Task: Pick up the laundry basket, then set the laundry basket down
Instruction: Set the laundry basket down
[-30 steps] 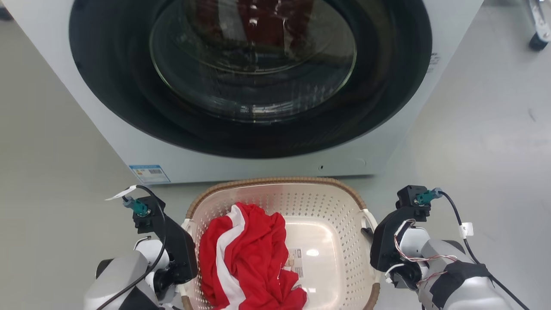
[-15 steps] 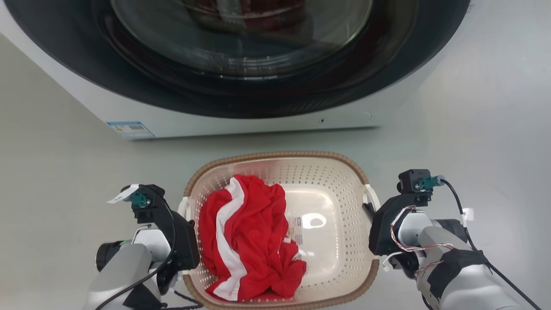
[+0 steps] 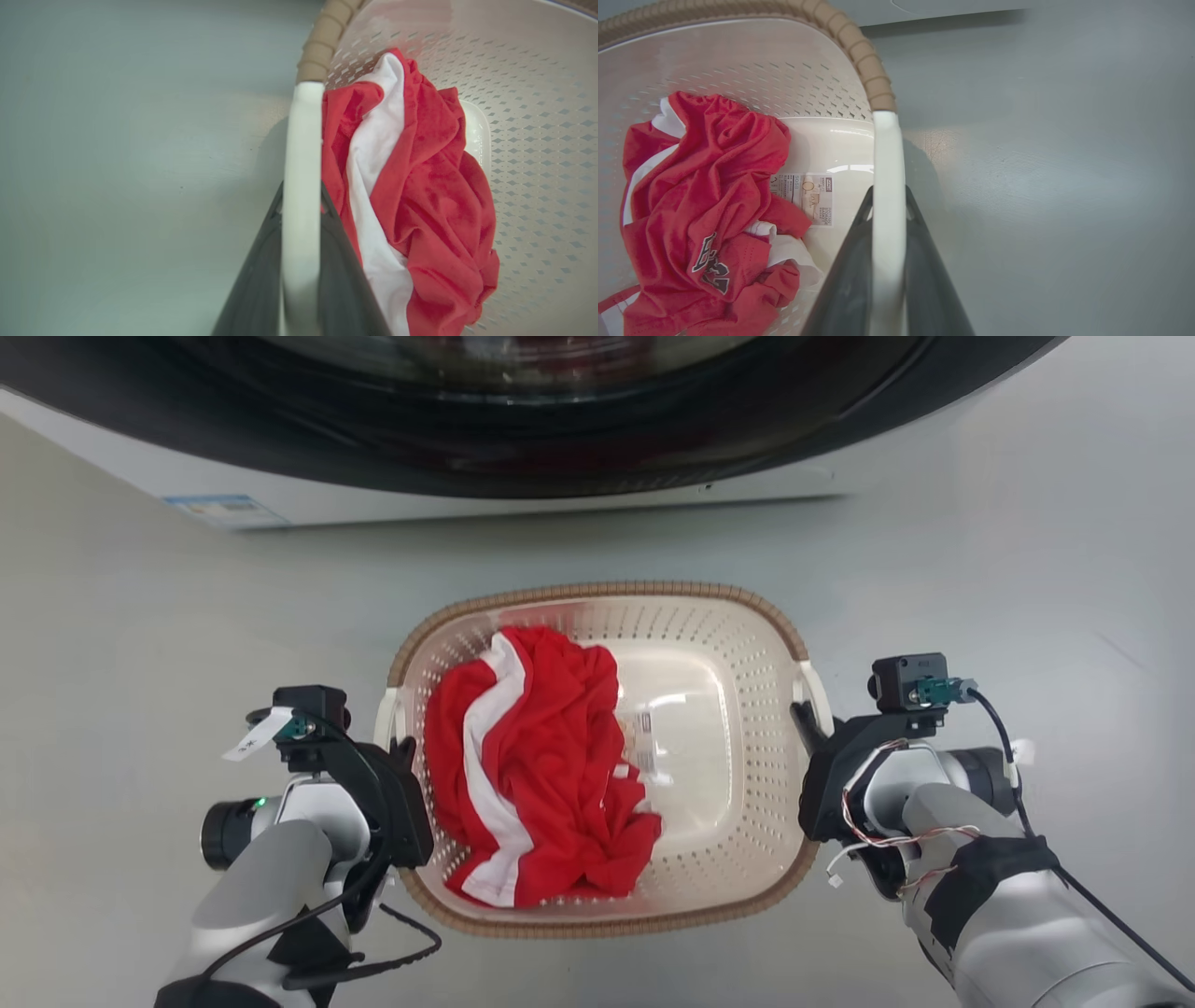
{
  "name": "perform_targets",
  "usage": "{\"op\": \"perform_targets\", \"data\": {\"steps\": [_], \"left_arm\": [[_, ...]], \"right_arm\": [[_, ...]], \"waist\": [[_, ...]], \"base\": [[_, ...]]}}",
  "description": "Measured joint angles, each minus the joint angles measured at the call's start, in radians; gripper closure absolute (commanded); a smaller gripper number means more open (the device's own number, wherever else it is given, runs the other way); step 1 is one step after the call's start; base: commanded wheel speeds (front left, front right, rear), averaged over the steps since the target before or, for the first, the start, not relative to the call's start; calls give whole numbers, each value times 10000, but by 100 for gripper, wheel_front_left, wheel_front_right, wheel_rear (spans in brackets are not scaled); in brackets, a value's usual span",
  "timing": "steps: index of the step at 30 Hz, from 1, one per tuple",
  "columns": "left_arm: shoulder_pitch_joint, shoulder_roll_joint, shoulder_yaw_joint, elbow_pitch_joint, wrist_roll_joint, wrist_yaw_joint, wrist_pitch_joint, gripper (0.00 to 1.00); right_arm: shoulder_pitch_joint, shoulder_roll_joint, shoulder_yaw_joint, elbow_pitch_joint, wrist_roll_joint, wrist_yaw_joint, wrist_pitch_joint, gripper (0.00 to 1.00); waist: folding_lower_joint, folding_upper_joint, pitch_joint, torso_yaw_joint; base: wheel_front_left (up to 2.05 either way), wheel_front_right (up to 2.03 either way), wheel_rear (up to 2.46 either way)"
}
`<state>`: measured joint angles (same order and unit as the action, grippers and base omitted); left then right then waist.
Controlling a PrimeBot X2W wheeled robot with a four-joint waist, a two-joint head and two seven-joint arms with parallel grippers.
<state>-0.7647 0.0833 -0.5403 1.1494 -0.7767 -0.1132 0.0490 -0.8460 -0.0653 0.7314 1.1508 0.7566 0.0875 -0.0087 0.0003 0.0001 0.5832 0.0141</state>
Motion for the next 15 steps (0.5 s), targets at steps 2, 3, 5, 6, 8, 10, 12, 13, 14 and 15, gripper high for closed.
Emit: {"op": "perform_targets", "data": {"steps": [2,3,5,6,8,10,12,13,14,15], "left_arm": [[-105,-8,-29,-10,81,4,-207,100],[-145,-10,-50,-21,176,12,-324,100],[-197,-35,-75,-25,247,36,-539,100],[-223,-44,-86,-25,259,54,-639,100],[-284,-56,-102,-25,320,79,-861,100],[-314,-67,-117,-27,337,81,-1099,100],[-323,-82,-146,-23,410,81,-1300,100],[-345,-96,-151,-19,430,81,-1505,100],[-345,-96,-151,-19,430,81,-1505,100],[-368,-102,-157,-13,437,81,-1601,100]], "right_arm": [[-94,-8,21,-17,-81,-17,-257,100],[-130,-8,31,-25,-98,-54,-372,100],[-190,-23,42,-27,-150,-86,-610,100],[-224,-38,79,-27,-186,-86,-704,100],[-283,-61,125,-29,-278,-111,-961,100],[-318,-100,169,-38,-403,-146,-1220,100],[-376,-134,221,-38,-520,-171,-1440,100],[-453,-155,263,-36,-606,-174,-1657,100],[-453,-155,263,-36,-606,-174,-1657,100],[-484,-173,270,-36,-644,-184,-1789,100]], "waist": [[0,0,253,9],[0,0,376,15],[-1,0,617,28],[-1,0,732,36],[-1,0,956,53],[-1,0,1166,72],[-1,0,1358,95],[-2,0,1536,121],[-2,0,1536,121],[-1,0,1617,134]], "base": [[0,0,0],[0,0,0],[0,0,0],[0,0,0],[0,0,0],[0,0,0],[0,0,0],[0,0,0],[0,0,0],[0,0,0]]}}
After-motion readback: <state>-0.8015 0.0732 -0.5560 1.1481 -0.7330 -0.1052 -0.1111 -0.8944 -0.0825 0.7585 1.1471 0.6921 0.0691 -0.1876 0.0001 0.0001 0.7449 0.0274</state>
